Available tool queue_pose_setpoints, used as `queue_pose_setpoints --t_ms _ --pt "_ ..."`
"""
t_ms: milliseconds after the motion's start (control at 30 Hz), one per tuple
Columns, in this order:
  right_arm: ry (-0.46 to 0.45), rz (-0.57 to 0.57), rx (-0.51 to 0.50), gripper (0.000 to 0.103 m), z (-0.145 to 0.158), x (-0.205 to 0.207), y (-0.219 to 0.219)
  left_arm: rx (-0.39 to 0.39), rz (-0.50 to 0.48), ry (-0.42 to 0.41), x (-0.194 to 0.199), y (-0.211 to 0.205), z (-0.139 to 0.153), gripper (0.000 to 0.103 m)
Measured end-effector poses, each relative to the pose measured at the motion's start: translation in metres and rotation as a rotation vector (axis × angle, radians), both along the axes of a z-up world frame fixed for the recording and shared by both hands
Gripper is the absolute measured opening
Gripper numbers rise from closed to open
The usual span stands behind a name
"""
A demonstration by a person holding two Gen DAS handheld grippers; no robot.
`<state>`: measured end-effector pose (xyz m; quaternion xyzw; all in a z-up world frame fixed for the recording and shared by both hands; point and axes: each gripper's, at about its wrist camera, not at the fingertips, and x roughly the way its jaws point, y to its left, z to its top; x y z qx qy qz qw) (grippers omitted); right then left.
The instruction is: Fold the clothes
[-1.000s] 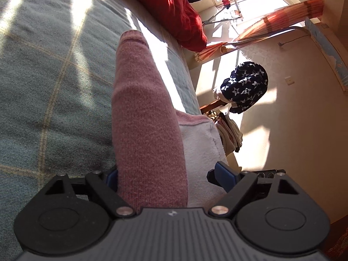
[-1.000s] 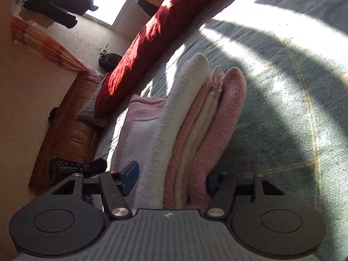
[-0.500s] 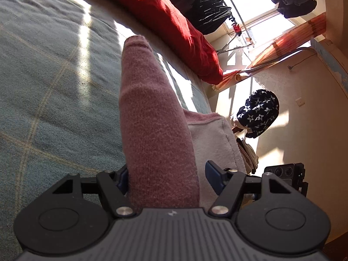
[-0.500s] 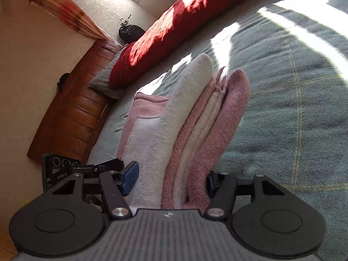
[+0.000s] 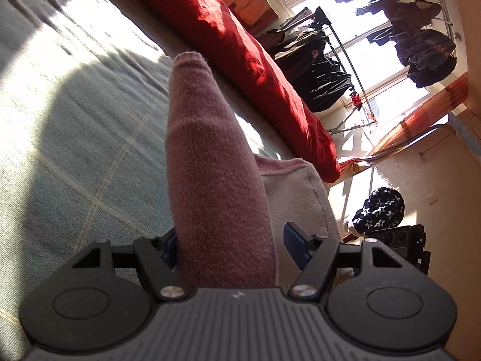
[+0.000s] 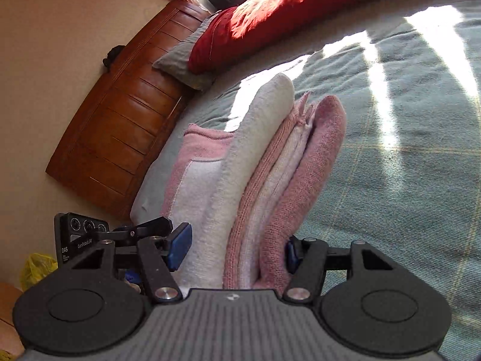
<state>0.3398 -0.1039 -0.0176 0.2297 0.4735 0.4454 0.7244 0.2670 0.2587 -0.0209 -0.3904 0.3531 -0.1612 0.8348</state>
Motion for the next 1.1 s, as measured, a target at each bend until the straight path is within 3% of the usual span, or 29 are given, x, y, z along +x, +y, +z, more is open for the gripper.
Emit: queue_pose_setpoints --t_ms 567,833,1100 --pt "-0.019 0.197 0.013 0.067 0.0 0.057 0.226 0.064 0.274 0.003 0.018 0.174 -0.007 0.068" --pt "-0.005 0.234 0.03 0.067 -0.019 0.068 0.298 0.071 0.367 -0.009 0.032 0.238 -0.013 0.068" --pt "-0.022 0.272 0.012 0.067 -0.035 0.058 0.338 0.067 0.433 -0.008 0.046 0.276 -0.032 0.068"
